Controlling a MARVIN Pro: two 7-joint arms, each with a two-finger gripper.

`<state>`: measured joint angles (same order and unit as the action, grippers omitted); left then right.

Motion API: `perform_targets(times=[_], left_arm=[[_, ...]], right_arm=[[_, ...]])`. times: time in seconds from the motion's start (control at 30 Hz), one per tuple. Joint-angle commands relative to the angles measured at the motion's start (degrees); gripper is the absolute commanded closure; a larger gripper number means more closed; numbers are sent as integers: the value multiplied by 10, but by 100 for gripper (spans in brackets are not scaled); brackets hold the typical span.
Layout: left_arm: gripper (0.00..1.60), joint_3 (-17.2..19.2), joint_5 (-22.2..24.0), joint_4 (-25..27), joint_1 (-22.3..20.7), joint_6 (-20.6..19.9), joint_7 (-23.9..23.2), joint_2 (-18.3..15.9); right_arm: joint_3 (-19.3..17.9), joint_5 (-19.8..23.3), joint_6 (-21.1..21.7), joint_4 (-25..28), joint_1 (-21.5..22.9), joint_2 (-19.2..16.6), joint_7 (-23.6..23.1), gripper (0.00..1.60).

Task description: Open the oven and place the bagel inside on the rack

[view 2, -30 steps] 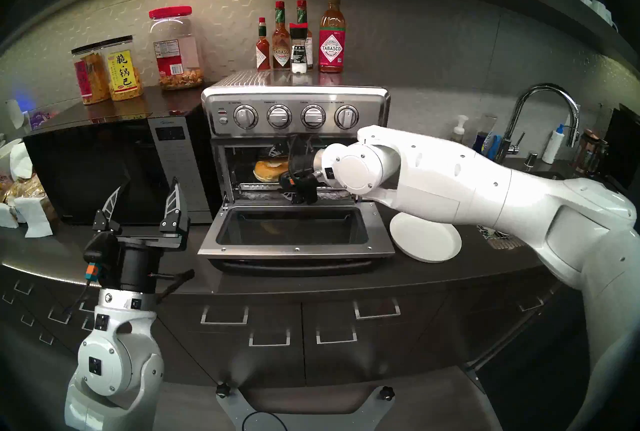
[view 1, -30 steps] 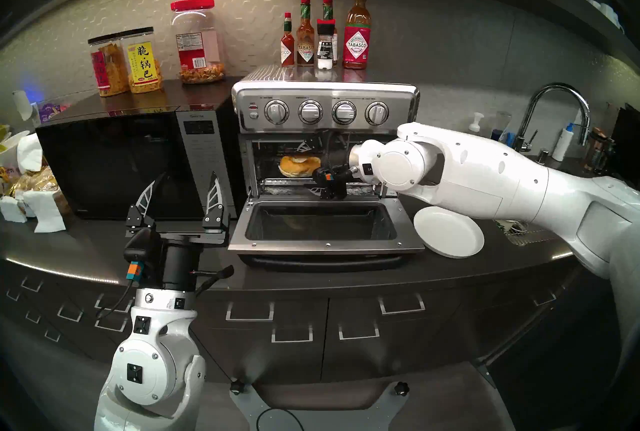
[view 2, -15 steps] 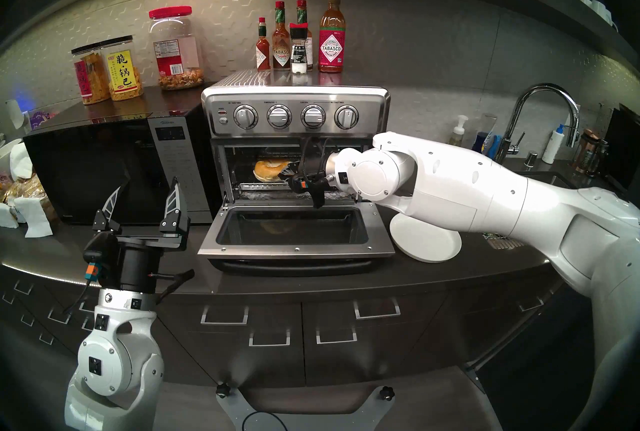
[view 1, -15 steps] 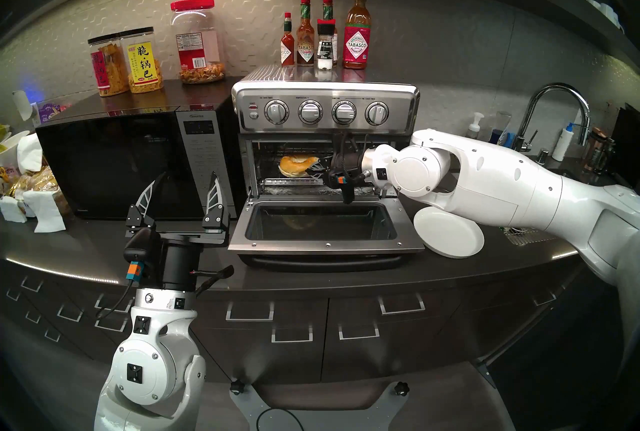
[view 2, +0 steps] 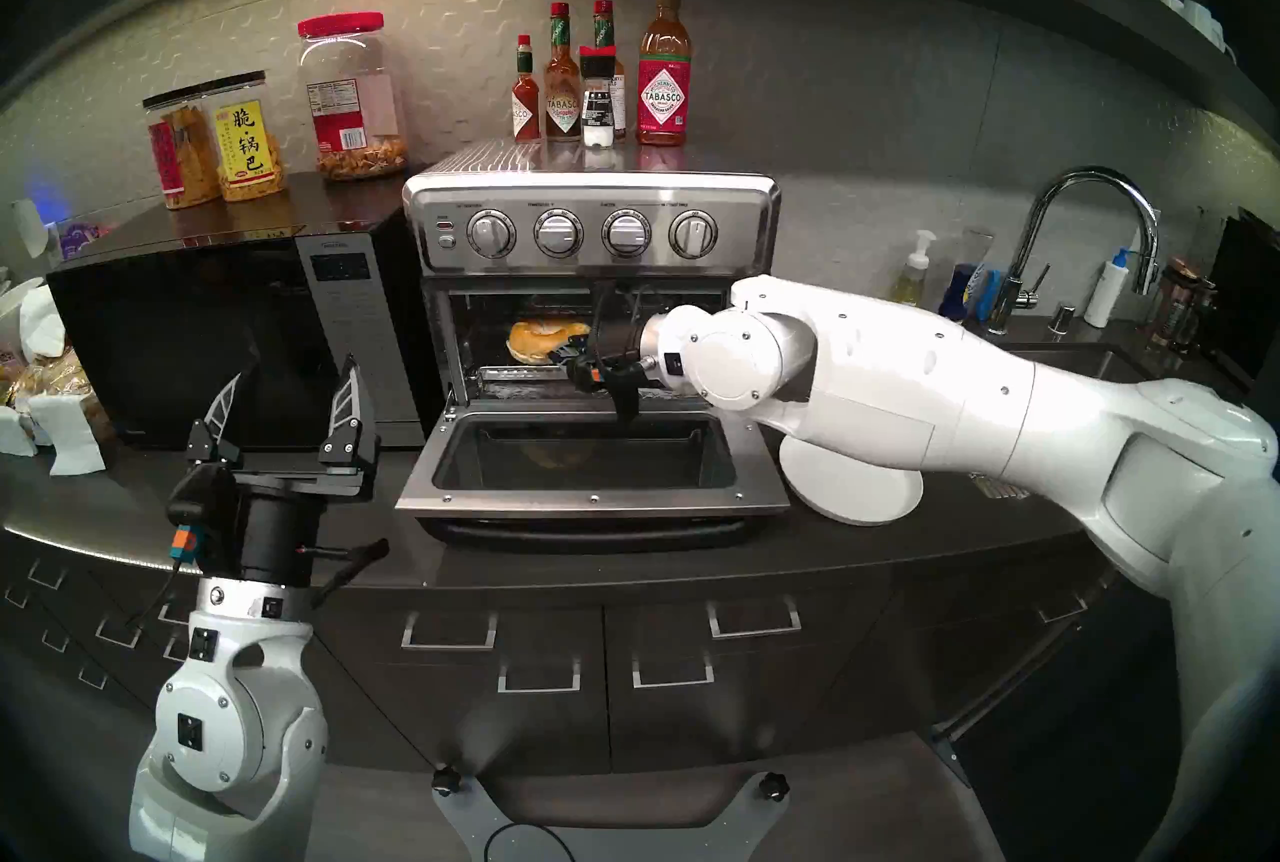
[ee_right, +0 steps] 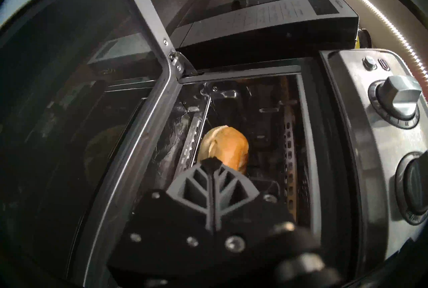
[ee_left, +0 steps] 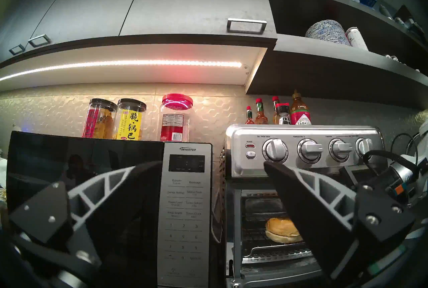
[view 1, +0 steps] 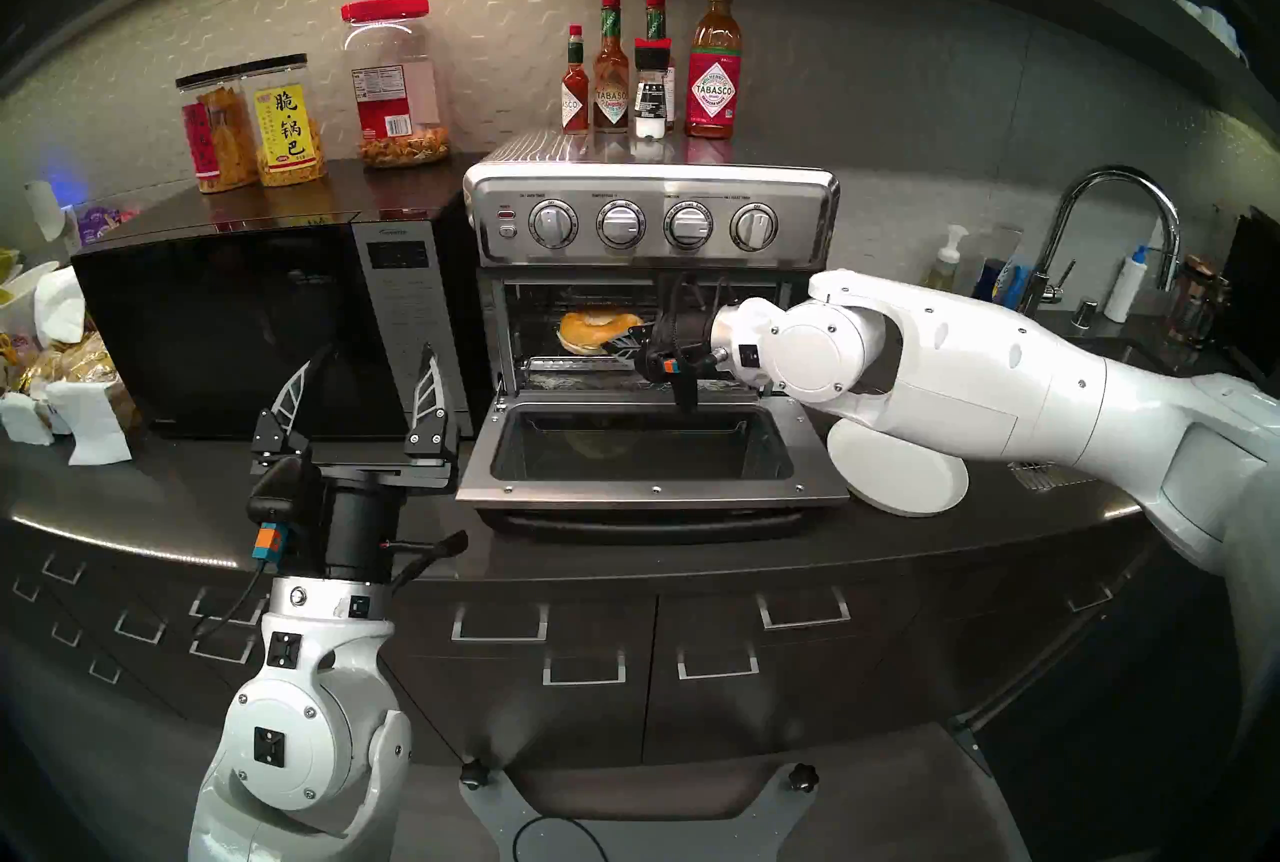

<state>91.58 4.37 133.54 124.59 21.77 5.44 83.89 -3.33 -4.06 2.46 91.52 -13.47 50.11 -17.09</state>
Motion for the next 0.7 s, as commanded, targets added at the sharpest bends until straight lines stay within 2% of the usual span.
perform_targets(times=[0.0,0.67], left_arm=[[0,0,0,13,1,1,-1,-1],[0,0,0,13,1,1,-1,-1]], right_arm=[[-6,-5,-4,-17,4,21,12,160],[-11,-12,-6,-79,-13,64,47,160]])
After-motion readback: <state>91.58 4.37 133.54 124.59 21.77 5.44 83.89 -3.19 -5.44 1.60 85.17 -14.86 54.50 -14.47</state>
